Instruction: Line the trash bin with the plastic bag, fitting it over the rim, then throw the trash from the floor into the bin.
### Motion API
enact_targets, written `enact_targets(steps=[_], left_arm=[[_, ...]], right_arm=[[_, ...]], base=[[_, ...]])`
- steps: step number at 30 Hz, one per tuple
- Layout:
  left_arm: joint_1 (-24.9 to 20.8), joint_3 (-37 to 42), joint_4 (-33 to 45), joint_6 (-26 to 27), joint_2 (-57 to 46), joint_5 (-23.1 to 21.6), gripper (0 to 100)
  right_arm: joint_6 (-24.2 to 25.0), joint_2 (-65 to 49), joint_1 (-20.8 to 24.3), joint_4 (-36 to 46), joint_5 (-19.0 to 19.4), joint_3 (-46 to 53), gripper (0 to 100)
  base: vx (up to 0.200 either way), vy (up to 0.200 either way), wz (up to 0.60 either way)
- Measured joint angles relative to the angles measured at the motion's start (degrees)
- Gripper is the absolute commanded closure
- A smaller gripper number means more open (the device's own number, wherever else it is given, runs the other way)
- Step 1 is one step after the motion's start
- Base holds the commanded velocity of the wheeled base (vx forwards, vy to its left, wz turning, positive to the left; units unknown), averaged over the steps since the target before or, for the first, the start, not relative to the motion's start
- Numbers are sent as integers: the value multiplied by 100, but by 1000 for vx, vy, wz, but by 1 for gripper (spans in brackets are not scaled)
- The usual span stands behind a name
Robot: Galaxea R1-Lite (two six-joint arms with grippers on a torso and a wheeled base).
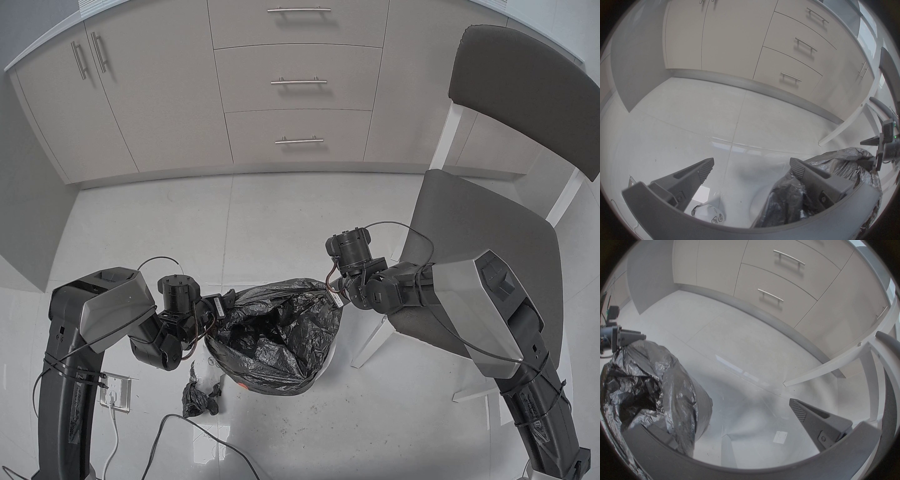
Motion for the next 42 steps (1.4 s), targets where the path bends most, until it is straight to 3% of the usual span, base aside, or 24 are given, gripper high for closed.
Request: enact_targets(steps=[7, 24, 42], left_arm=[[-20, 132, -24, -2, -199, -2, 0], [-22, 129, -22, -2, -247, -11, 0], [-20, 46, -20, -11, -154, -11, 0]], right_arm=[[28, -289, 212, 713, 2, 0, 0], [28, -700, 735, 1085, 0, -18, 0], [22, -834, 1102, 2445, -104, -16, 0]], base=[[0, 0, 0], [0, 0, 0], [0, 0, 0]])
